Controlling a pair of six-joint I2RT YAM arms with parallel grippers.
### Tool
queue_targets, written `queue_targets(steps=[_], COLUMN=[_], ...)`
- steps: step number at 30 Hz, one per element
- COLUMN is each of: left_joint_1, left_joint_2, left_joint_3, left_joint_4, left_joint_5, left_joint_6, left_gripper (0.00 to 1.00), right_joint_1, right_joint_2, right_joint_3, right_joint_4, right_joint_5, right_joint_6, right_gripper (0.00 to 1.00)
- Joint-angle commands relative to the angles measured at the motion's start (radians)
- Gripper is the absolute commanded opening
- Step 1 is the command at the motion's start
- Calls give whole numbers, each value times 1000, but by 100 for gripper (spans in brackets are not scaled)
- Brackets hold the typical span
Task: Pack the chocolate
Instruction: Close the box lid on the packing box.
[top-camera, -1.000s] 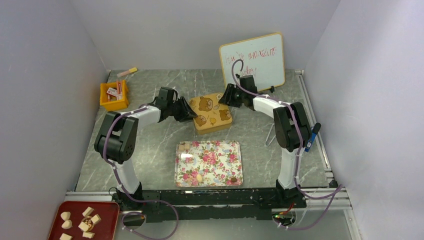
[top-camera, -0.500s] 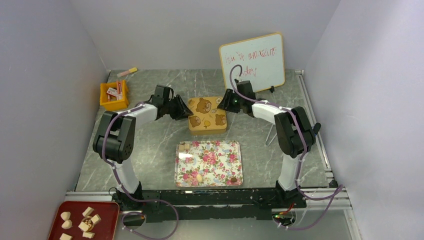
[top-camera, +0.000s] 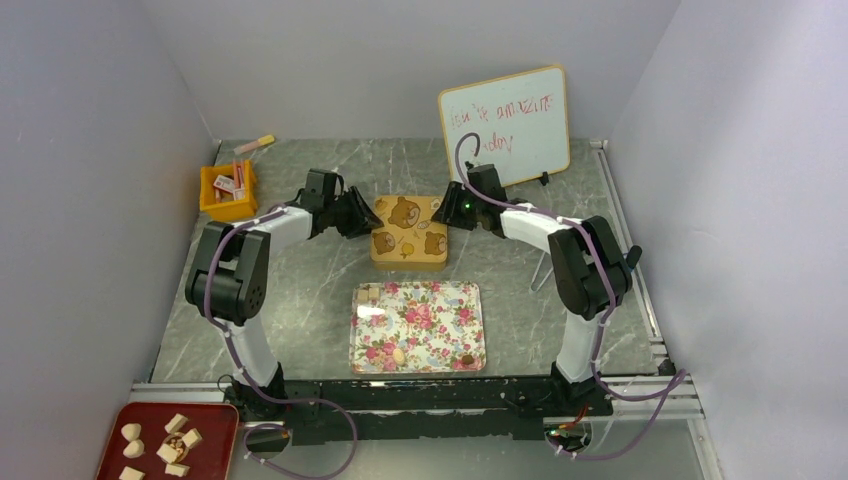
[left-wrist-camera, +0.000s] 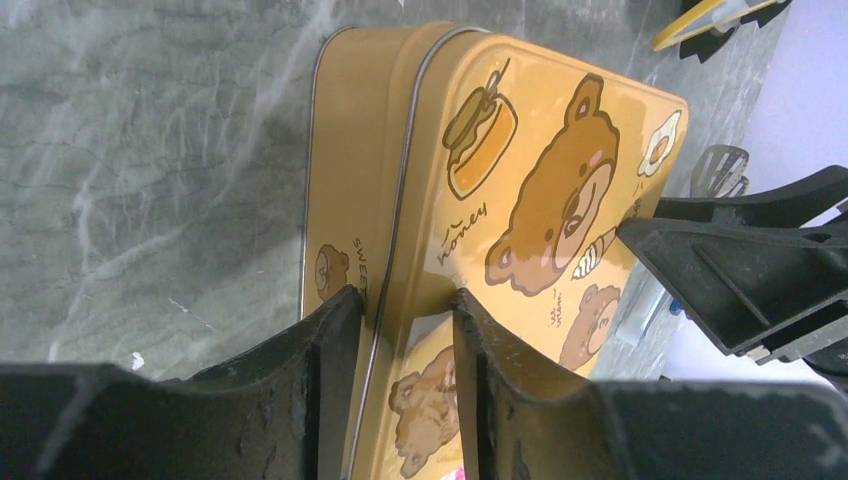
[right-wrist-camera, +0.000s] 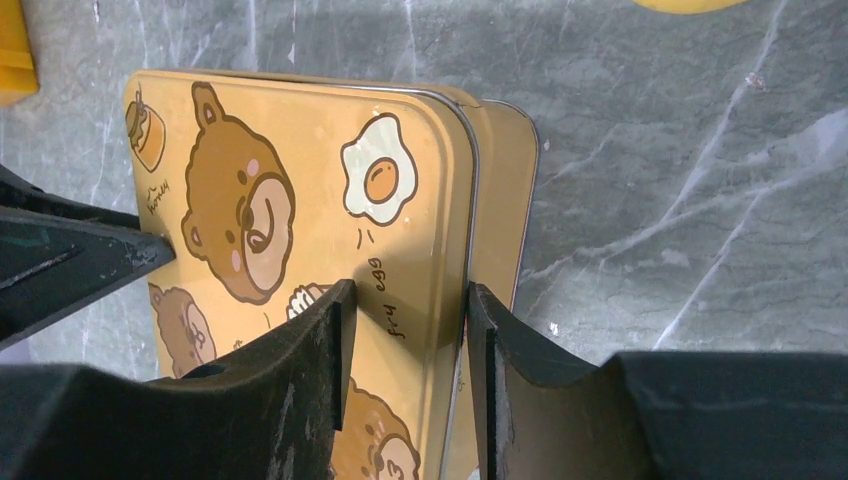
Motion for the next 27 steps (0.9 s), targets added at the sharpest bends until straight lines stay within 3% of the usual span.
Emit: queue_targets(steps=[1,12,27], left_joint_1=[-1,9,19], left_joint_2=[68,58,52], left_joint_3=[-13,-8,5], left_joint_4=[-74,-57,-38], left_joint_5=[-103,-110,-113], left_joint_6=[51,49,42], left_gripper=[44,51,53], right_joint_1=[95,68,0], right_joint_2=[100,98,109], right_joint_3=[-53,20,121], right_joint_4=[-313,-336,-336], right_joint_5=[-83,-38,-8], right_joint_6=[-32,-71,-132], right_gripper=[7,27,38])
